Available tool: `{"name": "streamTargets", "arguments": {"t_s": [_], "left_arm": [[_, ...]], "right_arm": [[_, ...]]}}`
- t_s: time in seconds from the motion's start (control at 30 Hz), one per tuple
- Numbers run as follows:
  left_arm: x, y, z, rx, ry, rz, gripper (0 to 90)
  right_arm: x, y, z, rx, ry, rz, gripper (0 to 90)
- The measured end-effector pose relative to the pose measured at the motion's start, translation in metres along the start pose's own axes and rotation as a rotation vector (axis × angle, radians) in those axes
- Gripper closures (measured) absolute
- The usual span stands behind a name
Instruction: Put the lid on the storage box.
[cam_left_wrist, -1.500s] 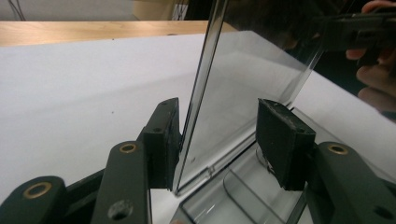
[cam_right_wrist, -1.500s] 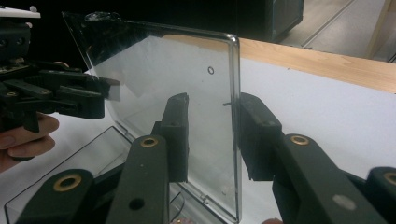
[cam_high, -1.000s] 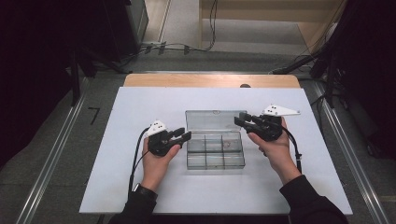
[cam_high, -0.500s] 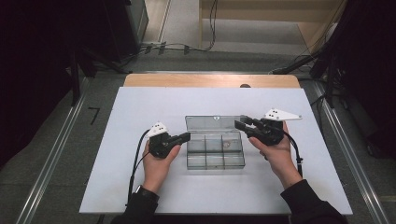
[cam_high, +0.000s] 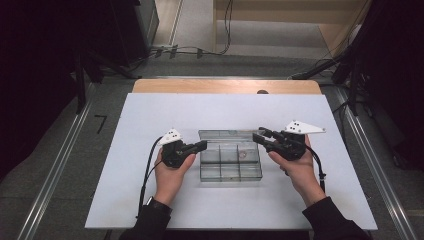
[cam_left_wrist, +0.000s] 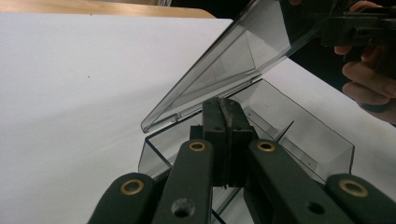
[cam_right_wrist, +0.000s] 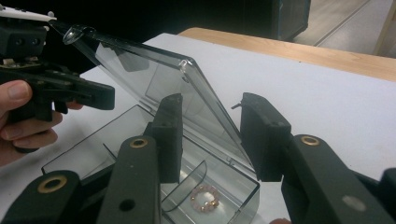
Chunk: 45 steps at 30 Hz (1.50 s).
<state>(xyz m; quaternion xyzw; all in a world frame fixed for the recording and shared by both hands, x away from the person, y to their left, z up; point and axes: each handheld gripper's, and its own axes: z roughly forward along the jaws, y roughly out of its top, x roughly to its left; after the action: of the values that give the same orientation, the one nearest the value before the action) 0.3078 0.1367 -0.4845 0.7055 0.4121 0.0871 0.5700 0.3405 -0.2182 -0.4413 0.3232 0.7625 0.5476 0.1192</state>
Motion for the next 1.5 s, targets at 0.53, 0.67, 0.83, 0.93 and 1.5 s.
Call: {"name": "streamTargets", "arguments": {"t_s": [0.53,0.67,0.83,0.93,1.5], "left_arm": [[0.003,0.001,-0.003,-0.012,-0.004,-0.012,89.1],[0.003,0.001,-0.003,-0.01,-0.003,-0.013,89.1],[0.002,0.001,-0.003,-0.009,-0.007,-0.016,89.1],[0.003,0.001,-0.003,-0.006,-0.009,-0.015,89.1],[0.003,0.002,-0.004,-0.009,-0.018,-0.018,89.1]], "right_arm": [[0.002,-0.006,-0.004,0.016,0.006,-0.019,55.2],[0.003,-0.006,-0.005,0.016,0.006,-0.017,54.8],[0.002,-0.007,-0.006,0.02,0.007,-0.019,53.7],[0.001,-0.009,-0.008,0.022,0.012,-0.015,51.6],[-0.008,-0.027,-0.016,0.086,-0.008,0.025,52.8]]}}
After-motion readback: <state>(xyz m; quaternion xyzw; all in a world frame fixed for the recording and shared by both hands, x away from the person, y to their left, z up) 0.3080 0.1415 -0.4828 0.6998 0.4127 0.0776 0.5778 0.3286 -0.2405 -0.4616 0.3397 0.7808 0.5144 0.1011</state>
